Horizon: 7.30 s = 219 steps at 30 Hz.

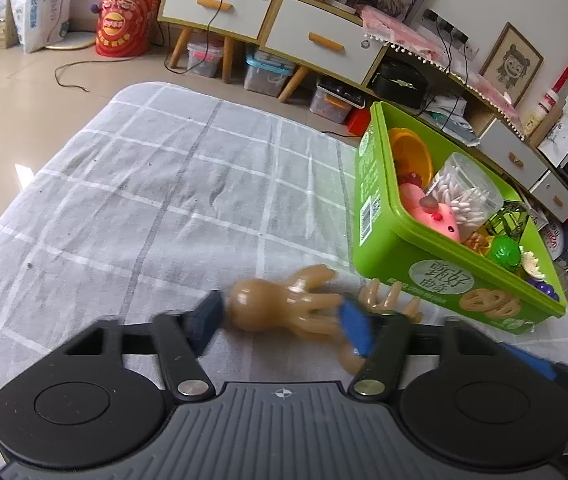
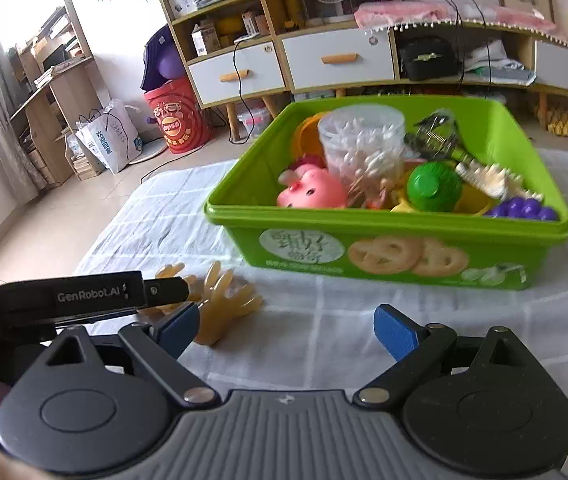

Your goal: Organize rigid objects

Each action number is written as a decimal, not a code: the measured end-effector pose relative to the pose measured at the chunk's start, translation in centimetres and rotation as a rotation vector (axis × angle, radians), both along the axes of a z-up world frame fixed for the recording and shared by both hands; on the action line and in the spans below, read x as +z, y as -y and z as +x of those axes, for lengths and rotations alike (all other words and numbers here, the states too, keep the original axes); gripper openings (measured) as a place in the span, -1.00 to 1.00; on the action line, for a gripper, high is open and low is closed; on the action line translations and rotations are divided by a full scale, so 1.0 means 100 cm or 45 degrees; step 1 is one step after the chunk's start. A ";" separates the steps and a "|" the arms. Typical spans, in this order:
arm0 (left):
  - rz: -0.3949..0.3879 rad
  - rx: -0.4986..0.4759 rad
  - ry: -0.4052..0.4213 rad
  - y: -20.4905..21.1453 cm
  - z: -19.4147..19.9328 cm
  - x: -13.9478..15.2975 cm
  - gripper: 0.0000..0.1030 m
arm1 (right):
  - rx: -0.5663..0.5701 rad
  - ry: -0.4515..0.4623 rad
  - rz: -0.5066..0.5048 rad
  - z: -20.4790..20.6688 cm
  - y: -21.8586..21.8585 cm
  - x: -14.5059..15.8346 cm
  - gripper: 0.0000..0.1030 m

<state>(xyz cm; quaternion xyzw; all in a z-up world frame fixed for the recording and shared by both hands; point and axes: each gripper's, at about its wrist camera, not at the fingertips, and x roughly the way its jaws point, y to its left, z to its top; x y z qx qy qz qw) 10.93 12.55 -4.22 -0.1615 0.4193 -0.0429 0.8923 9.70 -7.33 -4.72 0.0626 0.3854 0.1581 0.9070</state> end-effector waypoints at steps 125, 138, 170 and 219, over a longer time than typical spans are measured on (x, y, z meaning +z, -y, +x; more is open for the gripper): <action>0.045 -0.121 0.197 0.112 0.057 0.050 0.23 | -0.458 -0.098 0.531 0.048 0.156 0.047 -0.58; 0.092 -0.073 0.150 0.102 0.070 0.035 0.23 | -0.470 -0.074 0.485 0.059 0.147 0.038 -0.58; 0.121 -0.166 0.206 0.112 0.053 0.048 0.68 | -0.447 0.036 0.368 0.054 0.133 0.055 0.04; 0.378 -0.227 0.061 0.119 -0.079 0.038 0.96 | -0.237 0.052 -0.228 -0.079 0.092 0.055 0.36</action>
